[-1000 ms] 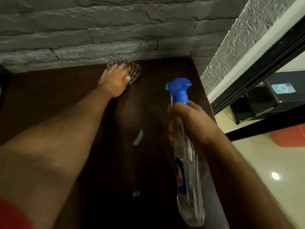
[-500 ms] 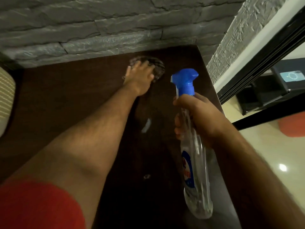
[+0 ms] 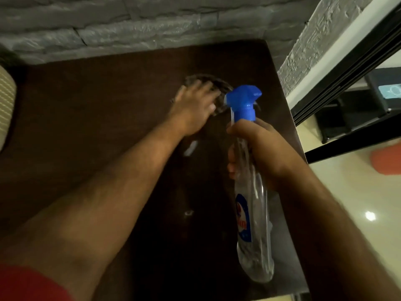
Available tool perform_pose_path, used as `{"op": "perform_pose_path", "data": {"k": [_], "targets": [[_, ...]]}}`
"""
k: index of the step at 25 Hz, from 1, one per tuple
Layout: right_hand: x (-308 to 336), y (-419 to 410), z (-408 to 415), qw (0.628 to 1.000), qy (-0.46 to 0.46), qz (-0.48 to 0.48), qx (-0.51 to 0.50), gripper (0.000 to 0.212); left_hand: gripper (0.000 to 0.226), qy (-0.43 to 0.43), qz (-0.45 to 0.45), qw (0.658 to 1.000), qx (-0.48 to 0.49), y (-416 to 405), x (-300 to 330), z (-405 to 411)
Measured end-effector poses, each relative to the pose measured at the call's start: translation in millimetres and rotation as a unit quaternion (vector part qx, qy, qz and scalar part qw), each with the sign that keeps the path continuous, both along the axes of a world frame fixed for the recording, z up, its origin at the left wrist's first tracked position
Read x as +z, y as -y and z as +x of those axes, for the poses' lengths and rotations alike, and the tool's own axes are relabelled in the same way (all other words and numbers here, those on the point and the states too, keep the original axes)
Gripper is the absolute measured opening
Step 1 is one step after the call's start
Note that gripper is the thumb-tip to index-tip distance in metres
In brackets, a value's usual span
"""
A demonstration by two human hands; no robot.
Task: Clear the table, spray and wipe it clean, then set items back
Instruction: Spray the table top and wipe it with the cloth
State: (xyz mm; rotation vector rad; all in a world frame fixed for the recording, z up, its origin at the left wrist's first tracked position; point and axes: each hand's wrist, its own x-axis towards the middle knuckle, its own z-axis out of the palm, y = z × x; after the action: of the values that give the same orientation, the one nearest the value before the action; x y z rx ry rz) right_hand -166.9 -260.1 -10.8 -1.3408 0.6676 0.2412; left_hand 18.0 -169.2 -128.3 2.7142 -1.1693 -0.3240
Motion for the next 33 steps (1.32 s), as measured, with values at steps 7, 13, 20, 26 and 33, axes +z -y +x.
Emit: {"op": "perform_pose_path", "data": {"k": [7, 13, 20, 26, 33], "targets": [[8.6, 9.6, -20.5, 1.0, -0.015, 0.005, 0.022, 0.02, 0.046, 0.006, -0.024, 0.999, 0.047, -74.5, -3.4, 11.5], [3.6, 10.1, -46.4, 0.998, -0.014, 0.03, 0.05, 0.023, 0.049, -0.036, -0.024, 0.999, -0.02, -91.0, 3.0, -104.3], [-3.5, 14.7, -67.2, 0.997, -0.012, 0.045, 0.06, 0.026, 0.048, 0.025, 0.022, 0.986, 0.166, -104.3, -0.1, 16.8], [5.4, 11.2, -79.3, 0.997, 0.0, 0.031, 0.069, 0.017, 0.048, -0.021, -0.051, 0.998, -0.012, -79.5, -2.5, -154.0], [9.7, 12.5, -96.7, 0.998, 0.018, -0.004, 0.067, 0.016, 0.05, 0.004, 0.052, 0.988, 0.144, -55.2, 15.9, -48.1]]}}
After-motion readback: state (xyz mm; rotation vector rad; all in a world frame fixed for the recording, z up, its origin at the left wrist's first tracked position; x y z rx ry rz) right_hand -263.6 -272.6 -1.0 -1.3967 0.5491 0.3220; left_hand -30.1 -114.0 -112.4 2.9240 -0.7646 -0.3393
